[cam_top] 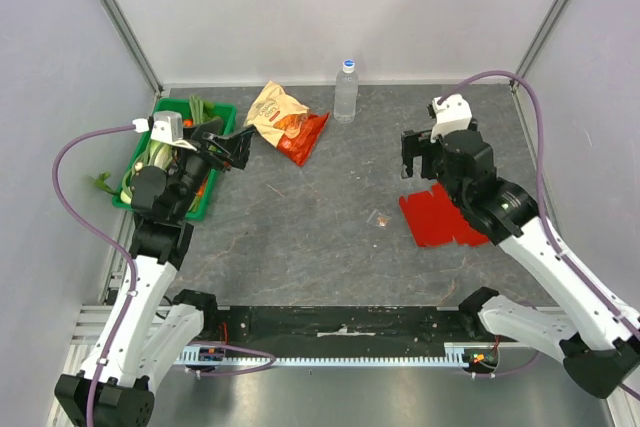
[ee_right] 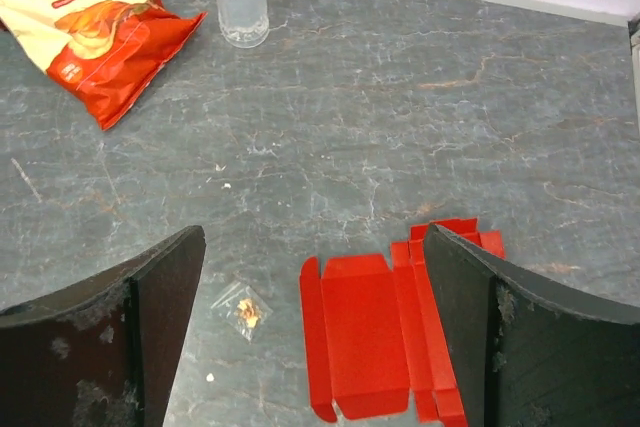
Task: Fold the paper box
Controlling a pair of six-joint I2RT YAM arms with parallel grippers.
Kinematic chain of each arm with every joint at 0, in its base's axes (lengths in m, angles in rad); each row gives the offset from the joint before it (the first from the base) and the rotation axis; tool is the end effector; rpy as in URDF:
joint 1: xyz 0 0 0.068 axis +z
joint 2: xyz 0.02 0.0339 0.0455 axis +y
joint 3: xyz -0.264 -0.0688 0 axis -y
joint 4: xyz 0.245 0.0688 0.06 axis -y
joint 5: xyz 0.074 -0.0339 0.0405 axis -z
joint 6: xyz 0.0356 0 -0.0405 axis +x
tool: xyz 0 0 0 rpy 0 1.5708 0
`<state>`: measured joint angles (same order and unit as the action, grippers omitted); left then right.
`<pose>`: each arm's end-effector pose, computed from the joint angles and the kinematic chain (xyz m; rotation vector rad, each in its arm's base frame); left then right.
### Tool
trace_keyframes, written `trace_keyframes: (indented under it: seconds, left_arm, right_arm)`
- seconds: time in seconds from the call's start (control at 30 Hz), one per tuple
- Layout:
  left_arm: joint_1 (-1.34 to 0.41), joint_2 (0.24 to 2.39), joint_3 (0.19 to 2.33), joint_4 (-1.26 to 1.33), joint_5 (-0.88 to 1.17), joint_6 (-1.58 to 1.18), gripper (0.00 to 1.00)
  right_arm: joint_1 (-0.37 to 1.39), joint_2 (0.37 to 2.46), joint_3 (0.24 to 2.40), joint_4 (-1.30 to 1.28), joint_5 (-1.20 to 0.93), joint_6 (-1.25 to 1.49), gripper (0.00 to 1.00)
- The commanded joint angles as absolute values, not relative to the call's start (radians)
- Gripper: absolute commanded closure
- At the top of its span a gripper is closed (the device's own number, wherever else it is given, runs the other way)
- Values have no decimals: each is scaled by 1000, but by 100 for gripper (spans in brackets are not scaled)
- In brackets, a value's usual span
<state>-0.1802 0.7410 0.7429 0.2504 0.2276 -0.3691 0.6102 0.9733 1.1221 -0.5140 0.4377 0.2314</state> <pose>0.1711 -0.0393 0.3793 0.0702 1.3491 -0.6148 0.1759 0.1046 0.3895 -0.0713 1.9015 0.1470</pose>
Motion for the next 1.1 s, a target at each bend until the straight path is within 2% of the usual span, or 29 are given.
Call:
trace_keyframes:
  seconds: [0.0, 0.13, 0.2, 0.23, 0.33, 0.53, 0.63, 0.7, 0.77, 1.0, 1.07]
  left_arm:
    - [-183, 747, 756, 314, 244, -394, 5]
    - [-201, 752, 753, 318, 247, -397, 5]
    - [-222, 756, 755, 319, 253, -396, 5]
    - [-230, 759, 753, 319, 258, -394, 5]
    - [-256, 775, 756, 319, 271, -397, 5]
    - [-308, 856, 781, 311, 357, -439, 7]
    - [-354, 1020, 813, 322, 471, -485, 13]
    - [-423, 1213, 911, 217, 547, -514, 15]
    - [-506, 1393, 986, 192, 589, -572, 23]
    - [-810, 1707, 1020, 363, 394, -872, 25]
    - [-869, 1771, 1051, 407, 396, -978, 26]
  right_arm:
    - [508, 1043, 1086, -385, 274, 235, 2]
    - [147, 1233, 1055, -397, 63, 279, 2]
    - [53, 1278, 1023, -393, 3, 268, 2]
    - [-68, 1305, 1005, -359, -109, 291, 2]
    - [-226, 1340, 937, -275, -201, 449, 2]
    - [-221, 1436, 986, -393, 27, 574, 4]
    - [-221, 1421, 974, -403, 54, 586, 3]
    - [-221, 1401, 963, -405, 10, 581, 3]
    - [-218, 1367, 960, -411, -29, 551, 2]
    - [-169, 1157, 919, -465, -20, 568, 2]
    - [-147, 1088, 919, -479, -31, 587, 2]
